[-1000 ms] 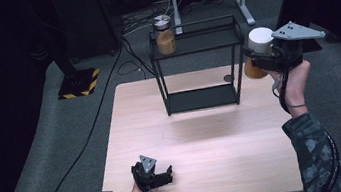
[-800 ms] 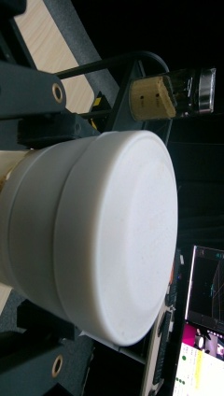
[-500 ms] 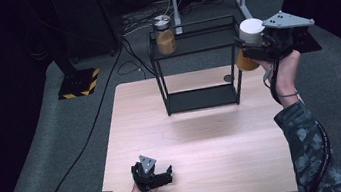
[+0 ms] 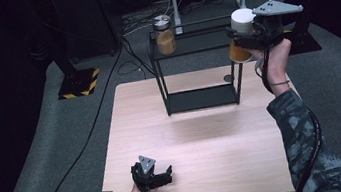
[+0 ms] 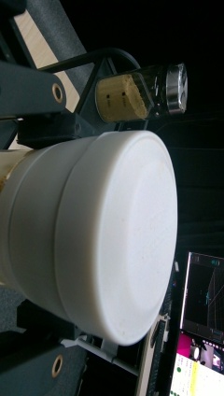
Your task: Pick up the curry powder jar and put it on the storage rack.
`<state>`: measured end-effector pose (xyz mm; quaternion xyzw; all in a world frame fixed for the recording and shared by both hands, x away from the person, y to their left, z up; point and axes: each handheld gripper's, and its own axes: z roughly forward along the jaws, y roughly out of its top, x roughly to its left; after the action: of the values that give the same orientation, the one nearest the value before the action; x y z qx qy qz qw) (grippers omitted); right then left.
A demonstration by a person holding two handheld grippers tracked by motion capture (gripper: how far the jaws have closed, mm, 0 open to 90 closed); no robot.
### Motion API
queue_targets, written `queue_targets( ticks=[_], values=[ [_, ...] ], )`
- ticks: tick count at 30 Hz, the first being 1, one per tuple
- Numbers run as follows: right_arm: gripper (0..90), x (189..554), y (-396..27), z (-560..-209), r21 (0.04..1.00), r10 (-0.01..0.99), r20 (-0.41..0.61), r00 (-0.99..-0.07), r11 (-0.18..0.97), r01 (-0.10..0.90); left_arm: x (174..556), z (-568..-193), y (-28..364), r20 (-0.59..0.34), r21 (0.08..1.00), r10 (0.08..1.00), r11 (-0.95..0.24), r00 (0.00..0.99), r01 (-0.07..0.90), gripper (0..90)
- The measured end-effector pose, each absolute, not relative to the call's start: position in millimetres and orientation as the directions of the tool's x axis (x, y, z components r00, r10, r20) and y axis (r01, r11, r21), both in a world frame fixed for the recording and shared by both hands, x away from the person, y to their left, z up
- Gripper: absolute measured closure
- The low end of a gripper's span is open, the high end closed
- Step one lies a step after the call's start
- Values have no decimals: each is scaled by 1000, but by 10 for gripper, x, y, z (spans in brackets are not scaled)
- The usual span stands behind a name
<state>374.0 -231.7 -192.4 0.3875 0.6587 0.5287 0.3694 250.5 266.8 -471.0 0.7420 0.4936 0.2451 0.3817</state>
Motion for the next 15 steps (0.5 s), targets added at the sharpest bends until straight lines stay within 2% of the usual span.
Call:
queue_targets(
  ticks=[15],
  values=[
    [336, 4028, -2227, -1807, 982, 908, -59, -414, 128, 141, 2494, -4717, 2690, -23, 814, 921, -209, 390, 542, 17]
  ],
)
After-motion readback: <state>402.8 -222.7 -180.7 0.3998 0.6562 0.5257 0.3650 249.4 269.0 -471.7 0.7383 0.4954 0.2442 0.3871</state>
